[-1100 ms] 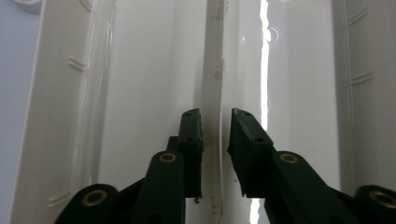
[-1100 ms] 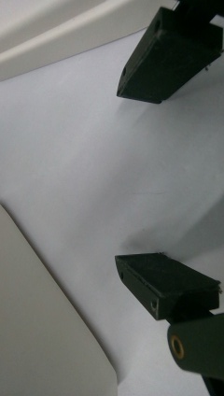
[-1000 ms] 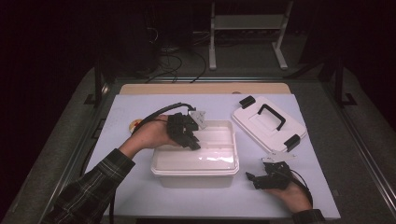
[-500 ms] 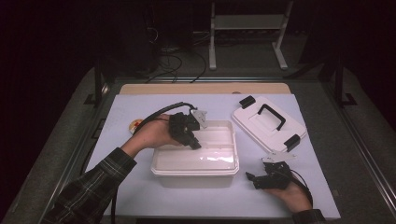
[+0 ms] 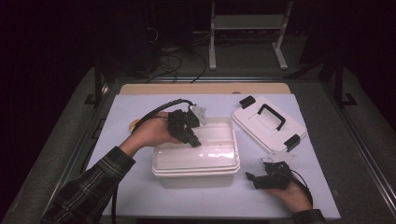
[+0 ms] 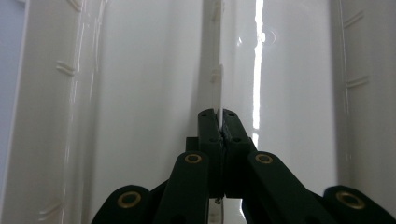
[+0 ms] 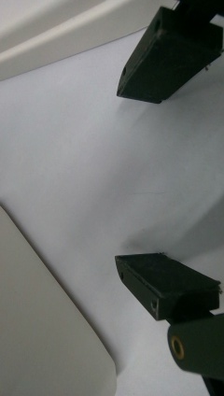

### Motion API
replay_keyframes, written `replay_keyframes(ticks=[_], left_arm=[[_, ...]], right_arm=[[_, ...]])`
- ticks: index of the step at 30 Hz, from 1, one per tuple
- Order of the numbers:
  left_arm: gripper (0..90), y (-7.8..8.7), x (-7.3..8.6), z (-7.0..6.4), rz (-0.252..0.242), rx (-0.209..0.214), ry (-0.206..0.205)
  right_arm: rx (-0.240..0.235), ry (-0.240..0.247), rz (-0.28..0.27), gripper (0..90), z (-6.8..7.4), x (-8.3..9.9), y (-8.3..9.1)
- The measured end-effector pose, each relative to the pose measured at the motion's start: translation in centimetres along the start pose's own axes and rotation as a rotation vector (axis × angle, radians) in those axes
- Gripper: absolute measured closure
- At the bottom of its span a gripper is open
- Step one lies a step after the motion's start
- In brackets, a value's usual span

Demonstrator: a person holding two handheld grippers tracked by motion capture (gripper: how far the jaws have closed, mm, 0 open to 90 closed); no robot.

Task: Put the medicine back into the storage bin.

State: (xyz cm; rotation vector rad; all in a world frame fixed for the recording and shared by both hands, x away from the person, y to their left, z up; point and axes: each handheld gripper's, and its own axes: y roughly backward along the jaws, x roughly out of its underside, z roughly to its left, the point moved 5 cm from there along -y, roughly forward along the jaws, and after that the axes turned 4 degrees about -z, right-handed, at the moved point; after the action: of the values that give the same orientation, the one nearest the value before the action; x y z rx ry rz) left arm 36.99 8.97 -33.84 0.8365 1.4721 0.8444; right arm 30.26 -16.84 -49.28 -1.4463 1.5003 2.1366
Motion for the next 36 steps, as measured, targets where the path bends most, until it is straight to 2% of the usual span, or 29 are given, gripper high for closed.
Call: replay_keyframes(ticks=[6, 12, 14, 27, 31, 32, 36], left_arm=[[89.0, 1.7, -0.2, -0.1, -0.033, -0.017, 0.013], [89.0, 4.0, 0.3, -0.3, -0.044, -0.041, 0.029], [89.0, 4.3, 0.5, -0.3, -0.049, -0.043, 0.037], [89.0, 7.5, 3.4, -0.5, -0.051, -0.083, 0.090], [88.9, 8.6, 4.5, -0.5, -0.055, -0.107, 0.106], [88.9, 9.2, 5.1, -0.7, -0.063, -0.120, 0.127], [89.0, 10.0, 6.1, -0.8, -0.060, -0.136, 0.145]], right_arm=[[-0.001, -0.001, 0.000, 15.3, 0.0, 0.0, 0.0], [0.001, 0.004, 0.001, 15.3, 0.0, 0.0, 0.0], [0.001, 0.004, 0.001, 15.4, 0.0, 0.0, 0.0], [0.002, 0.004, 0.001, 15.3, 0.0, 0.0, 0.0], [0.001, 0.005, 0.000, 15.4, 0.0, 0.0, 0.0], [0.001, 0.004, 0.000, 15.3, 0.0, 0.0, 0.0], [0.001, 0.003, 0.000, 15.3, 0.0, 0.0, 0.0]])
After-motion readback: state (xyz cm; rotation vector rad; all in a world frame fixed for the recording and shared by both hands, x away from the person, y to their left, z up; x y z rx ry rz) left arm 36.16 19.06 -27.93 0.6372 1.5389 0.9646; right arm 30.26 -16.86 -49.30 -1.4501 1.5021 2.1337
